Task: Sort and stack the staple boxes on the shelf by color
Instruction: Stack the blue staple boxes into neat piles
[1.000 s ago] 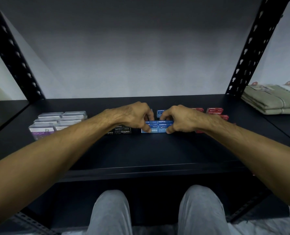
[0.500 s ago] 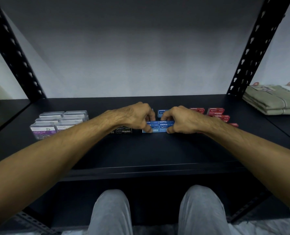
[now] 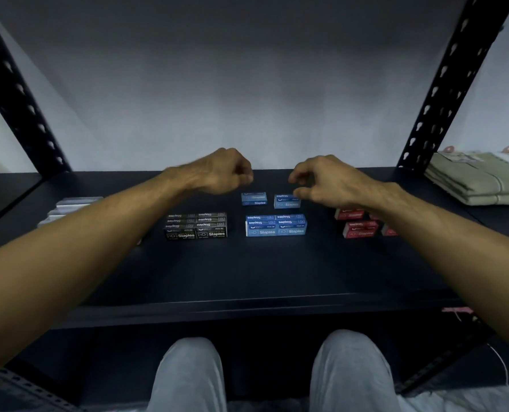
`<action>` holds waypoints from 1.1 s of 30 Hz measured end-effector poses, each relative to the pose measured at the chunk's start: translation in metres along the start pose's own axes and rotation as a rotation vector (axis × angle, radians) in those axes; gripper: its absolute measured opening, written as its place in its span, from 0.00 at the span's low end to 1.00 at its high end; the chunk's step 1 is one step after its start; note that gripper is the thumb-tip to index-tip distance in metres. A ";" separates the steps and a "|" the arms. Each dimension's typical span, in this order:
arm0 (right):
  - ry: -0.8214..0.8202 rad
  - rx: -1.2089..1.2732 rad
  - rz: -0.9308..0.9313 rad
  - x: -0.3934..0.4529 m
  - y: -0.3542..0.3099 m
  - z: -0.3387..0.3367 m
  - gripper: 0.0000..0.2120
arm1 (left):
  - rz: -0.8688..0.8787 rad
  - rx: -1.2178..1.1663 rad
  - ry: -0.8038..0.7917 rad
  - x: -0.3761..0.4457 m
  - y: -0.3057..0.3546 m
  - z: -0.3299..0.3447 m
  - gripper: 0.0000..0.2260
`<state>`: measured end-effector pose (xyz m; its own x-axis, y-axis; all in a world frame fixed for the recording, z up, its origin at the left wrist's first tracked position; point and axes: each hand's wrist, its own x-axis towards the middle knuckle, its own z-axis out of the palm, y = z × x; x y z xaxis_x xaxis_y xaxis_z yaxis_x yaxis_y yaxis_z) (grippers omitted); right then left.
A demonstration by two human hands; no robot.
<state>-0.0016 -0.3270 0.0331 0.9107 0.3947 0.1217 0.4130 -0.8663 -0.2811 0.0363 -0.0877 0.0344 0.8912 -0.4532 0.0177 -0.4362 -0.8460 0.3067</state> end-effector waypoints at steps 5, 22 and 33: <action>-0.021 -0.054 -0.018 0.012 0.006 0.013 0.15 | -0.024 0.008 -0.107 0.016 -0.015 0.017 0.12; -0.108 0.004 -0.022 0.024 0.015 0.025 0.13 | -0.045 -0.174 -0.108 0.025 -0.021 0.029 0.06; -0.098 0.056 -0.010 0.023 0.011 0.029 0.09 | -0.030 -0.279 -0.082 0.019 -0.012 0.032 0.10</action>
<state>0.0236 -0.3188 0.0048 0.9006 0.4335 0.0319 0.4185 -0.8450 -0.3330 0.0550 -0.0952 0.0005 0.8854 -0.4599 -0.0683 -0.3491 -0.7545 0.5558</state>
